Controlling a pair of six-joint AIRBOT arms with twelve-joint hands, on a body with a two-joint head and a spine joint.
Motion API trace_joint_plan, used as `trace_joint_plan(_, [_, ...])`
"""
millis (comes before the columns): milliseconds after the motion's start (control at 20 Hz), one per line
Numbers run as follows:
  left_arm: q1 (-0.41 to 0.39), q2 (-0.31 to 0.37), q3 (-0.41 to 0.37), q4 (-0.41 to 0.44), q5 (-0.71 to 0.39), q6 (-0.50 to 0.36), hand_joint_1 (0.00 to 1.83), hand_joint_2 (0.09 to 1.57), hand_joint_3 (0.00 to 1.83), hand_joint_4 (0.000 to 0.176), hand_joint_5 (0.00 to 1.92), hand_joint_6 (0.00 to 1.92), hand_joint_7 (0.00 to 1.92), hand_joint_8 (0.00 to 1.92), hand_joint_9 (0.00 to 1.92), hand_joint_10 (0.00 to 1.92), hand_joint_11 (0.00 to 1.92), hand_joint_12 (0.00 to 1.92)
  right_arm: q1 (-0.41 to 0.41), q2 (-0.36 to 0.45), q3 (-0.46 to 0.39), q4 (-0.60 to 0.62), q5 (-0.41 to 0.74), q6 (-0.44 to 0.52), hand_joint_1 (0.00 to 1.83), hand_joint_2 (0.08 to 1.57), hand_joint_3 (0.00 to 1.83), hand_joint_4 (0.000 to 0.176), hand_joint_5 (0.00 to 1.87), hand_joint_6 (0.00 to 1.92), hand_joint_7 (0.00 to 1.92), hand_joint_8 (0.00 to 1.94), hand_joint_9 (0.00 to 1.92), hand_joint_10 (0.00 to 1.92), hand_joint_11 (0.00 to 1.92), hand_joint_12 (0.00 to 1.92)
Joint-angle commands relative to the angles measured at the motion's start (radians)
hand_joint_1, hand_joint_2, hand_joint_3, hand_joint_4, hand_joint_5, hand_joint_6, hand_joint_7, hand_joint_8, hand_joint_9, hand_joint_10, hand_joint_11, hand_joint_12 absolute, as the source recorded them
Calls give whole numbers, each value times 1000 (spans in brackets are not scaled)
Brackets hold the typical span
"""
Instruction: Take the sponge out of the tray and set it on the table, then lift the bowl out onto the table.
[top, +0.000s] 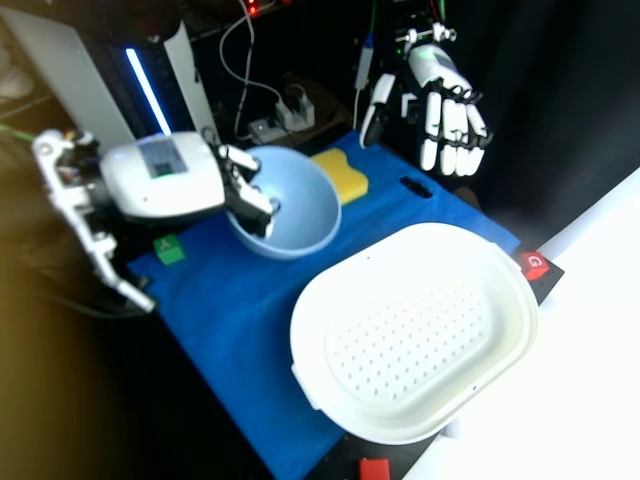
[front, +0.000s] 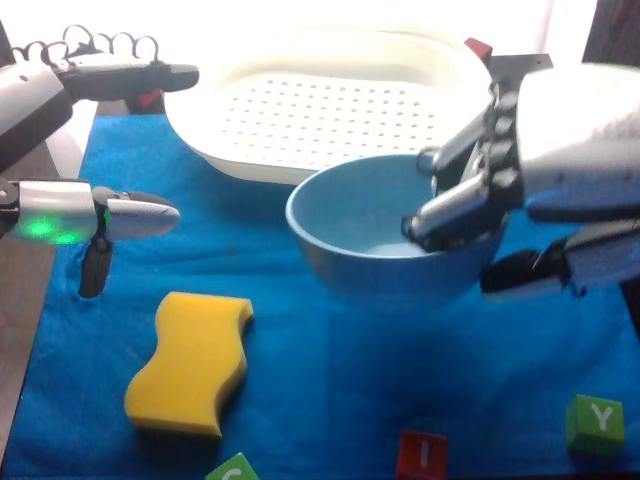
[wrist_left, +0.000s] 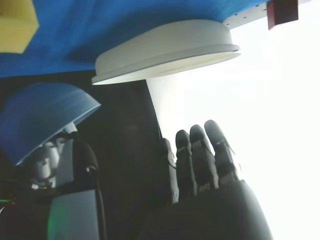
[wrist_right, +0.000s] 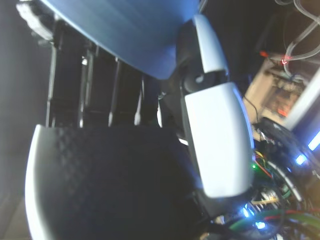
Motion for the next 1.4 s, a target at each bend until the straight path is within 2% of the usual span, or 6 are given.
trace_joint_plan(0, [-6,3,-2,-14,-125,-5,856,898,0,72,438,1,361,0,286,0,0,685,2,-14,6,73,64,6,1210,1212,0,0,759,1291,871,1183,1281,4,782,942])
trace_joint_plan(350, [-4,9,-7,-14,-125,-5,839,918,2,64,441,0,359,1,289,2,0,656,-80,-106,107,59,64,125,1089,1247,0,0,734,1343,1221,214,1222,2,772,940])
trace_joint_plan(550, [-4,7,-7,-14,-124,-5,851,916,1,49,446,1,362,1,285,3,0,657,-80,-99,97,57,75,125,164,1325,0,0,228,13,281,0,346,0,51,859])
trace_joint_plan(650, [-3,7,-7,-14,-125,-5,844,920,1,60,438,0,354,0,286,2,0,670,-80,-89,92,77,98,125,166,1194,0,146,49,3,10,0,17,1,1,250])
trace_joint_plan(1150, [53,17,-25,-66,-237,-5,685,927,5,81,398,0,334,0,241,0,0,572,-224,92,54,647,299,-110,337,1137,23,30,0,0,0,0,0,0,0,0])
trace_joint_plan(1350, [141,31,-76,-139,-406,-5,727,911,0,32,368,2,270,2,187,4,0,416,-389,95,55,895,473,-149,213,1129,9,117,0,0,0,0,0,0,0,0])
